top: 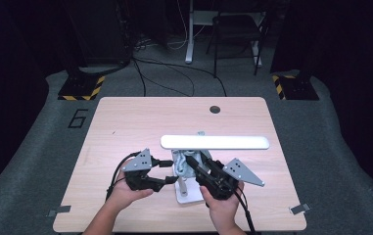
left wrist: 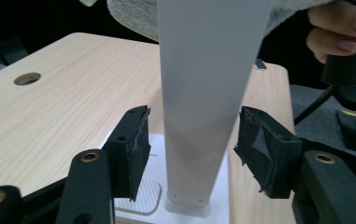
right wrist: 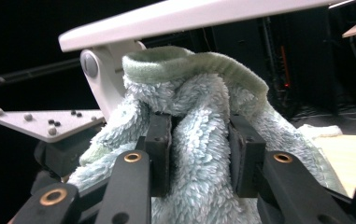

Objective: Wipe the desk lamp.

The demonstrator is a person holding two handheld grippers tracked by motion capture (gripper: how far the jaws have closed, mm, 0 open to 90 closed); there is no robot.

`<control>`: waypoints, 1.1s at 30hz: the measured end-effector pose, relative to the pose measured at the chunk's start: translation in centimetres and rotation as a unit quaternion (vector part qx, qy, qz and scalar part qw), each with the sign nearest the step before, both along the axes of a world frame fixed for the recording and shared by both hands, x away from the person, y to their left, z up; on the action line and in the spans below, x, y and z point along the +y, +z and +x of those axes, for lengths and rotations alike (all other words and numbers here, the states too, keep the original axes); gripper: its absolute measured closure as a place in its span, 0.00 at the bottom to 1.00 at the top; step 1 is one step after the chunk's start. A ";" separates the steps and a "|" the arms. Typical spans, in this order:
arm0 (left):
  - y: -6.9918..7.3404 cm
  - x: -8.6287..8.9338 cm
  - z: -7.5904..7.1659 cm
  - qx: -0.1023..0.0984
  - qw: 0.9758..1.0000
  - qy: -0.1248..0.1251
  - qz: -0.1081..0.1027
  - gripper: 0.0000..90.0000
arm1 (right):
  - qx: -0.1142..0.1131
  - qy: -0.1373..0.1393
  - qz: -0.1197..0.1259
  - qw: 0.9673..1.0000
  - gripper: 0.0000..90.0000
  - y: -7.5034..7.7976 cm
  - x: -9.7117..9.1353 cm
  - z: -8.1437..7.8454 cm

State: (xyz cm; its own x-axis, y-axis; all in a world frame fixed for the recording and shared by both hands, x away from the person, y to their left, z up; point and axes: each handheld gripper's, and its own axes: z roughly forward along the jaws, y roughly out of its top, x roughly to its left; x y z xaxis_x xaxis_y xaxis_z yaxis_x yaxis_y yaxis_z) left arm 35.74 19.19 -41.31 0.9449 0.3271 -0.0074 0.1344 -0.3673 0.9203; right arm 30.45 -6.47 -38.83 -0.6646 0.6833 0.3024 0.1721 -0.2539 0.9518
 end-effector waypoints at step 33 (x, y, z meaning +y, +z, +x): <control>0.4 -2.9 0.1 -0.025 0.999 0.019 -0.014 0.58 | 0.013 -0.032 -0.062 0.998 0.80 -2.0 -1.9 -0.6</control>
